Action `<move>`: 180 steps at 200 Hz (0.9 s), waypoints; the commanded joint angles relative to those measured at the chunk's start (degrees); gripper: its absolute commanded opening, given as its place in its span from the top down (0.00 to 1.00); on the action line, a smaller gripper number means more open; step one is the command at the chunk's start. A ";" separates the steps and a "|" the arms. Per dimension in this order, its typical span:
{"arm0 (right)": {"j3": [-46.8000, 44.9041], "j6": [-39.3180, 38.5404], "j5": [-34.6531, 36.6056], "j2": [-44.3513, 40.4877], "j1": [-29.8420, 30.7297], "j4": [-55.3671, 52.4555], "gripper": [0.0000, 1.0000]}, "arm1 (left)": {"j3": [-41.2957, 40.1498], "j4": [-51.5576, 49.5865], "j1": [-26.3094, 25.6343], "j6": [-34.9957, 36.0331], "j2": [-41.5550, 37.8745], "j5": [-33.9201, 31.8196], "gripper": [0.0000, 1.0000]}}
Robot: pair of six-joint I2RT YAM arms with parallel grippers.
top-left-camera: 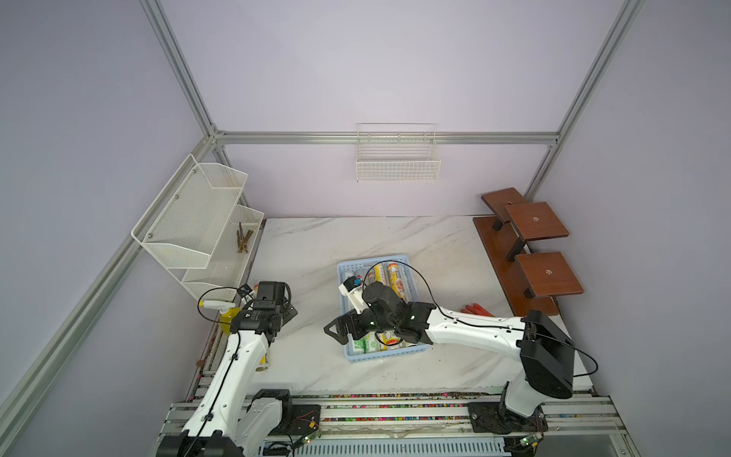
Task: Put the plastic wrap into the basket
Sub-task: Pick up the plastic wrap from the center of the board.
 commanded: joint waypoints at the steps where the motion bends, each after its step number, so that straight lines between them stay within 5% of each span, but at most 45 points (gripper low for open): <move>1: 3.31 2.09 0.90 2.80 1.04 4.32 0.01 | 1.79 4.07 1.99 2.78 4.46 -0.53 0.00; 68: 5.95 5.39 1.42 6.80 1.19 5.62 0.01 | 10.59 -0.31 2.24 4.98 27.18 -6.13 0.00; 180: 3.84 7.35 1.53 6.45 1.10 5.21 0.01 | 9.23 6.23 3.75 6.92 33.78 -0.55 0.03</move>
